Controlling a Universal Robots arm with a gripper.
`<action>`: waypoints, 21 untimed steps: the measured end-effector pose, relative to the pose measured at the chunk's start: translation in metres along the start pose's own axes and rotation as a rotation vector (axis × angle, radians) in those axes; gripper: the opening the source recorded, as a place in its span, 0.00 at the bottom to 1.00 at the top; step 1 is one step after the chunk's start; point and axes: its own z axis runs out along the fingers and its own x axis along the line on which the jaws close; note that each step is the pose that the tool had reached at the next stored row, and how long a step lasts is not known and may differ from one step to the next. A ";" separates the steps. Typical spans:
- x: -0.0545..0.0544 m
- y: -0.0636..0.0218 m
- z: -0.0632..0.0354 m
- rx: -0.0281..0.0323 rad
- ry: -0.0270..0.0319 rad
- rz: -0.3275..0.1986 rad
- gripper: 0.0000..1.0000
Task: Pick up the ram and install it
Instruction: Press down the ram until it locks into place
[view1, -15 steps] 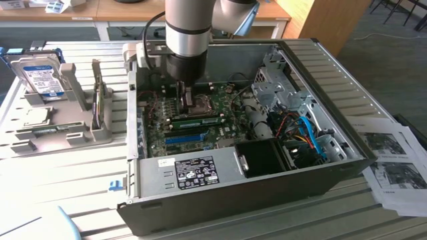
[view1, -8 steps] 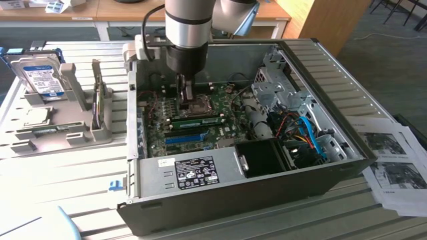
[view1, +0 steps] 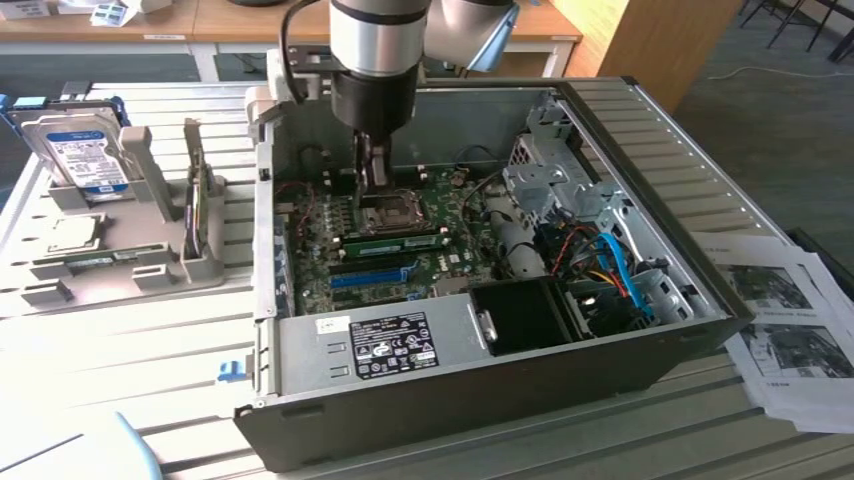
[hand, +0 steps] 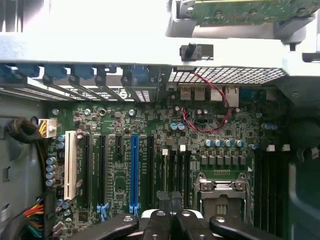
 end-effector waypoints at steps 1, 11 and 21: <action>0.000 0.0000 -0.0025 0.0000 0.0000 0.000 0.09; 0.000 0.0004 -0.0210 0.0000 0.0016 0.000 0.09; -0.001 0.0006 -0.0274 0.0000 0.0025 0.000 0.09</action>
